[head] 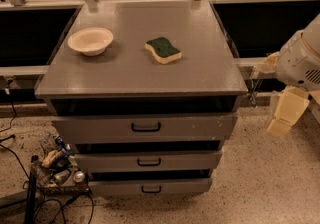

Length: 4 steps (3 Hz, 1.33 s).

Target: Open bottom drawer

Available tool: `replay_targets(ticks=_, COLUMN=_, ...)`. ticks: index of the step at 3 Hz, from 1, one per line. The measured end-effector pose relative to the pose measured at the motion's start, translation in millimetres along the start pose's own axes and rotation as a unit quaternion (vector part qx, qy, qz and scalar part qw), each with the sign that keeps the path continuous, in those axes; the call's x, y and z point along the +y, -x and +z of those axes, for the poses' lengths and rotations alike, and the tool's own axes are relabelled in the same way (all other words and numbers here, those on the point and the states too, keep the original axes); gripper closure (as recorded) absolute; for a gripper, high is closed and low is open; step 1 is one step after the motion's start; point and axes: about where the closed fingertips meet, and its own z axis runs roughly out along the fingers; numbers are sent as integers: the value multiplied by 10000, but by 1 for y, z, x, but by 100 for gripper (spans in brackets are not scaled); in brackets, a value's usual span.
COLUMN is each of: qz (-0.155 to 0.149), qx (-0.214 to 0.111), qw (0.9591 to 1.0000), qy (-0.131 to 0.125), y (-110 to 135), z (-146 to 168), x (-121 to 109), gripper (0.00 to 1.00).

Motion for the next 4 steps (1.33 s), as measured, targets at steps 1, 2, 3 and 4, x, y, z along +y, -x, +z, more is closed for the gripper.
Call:
replay_targets(ticks=1, qz=32, qx=-53, qw=9998, qy=186, y=-7, z=20, x=1, gripper=0)
replay_targets(ticks=2, qz=-4, qx=-39, qw=9988, qy=483, y=-11, z=52, x=-2, gripper=0)
replay_targets(ticks=3, qz=-4, qx=-39, qw=9988, qy=483, y=-11, z=52, x=-2, gripper=0)
replay_targets(ticks=4, qz=-177, qx=-11, qw=9983, qy=552, y=-7, z=82, x=32, gripper=0)
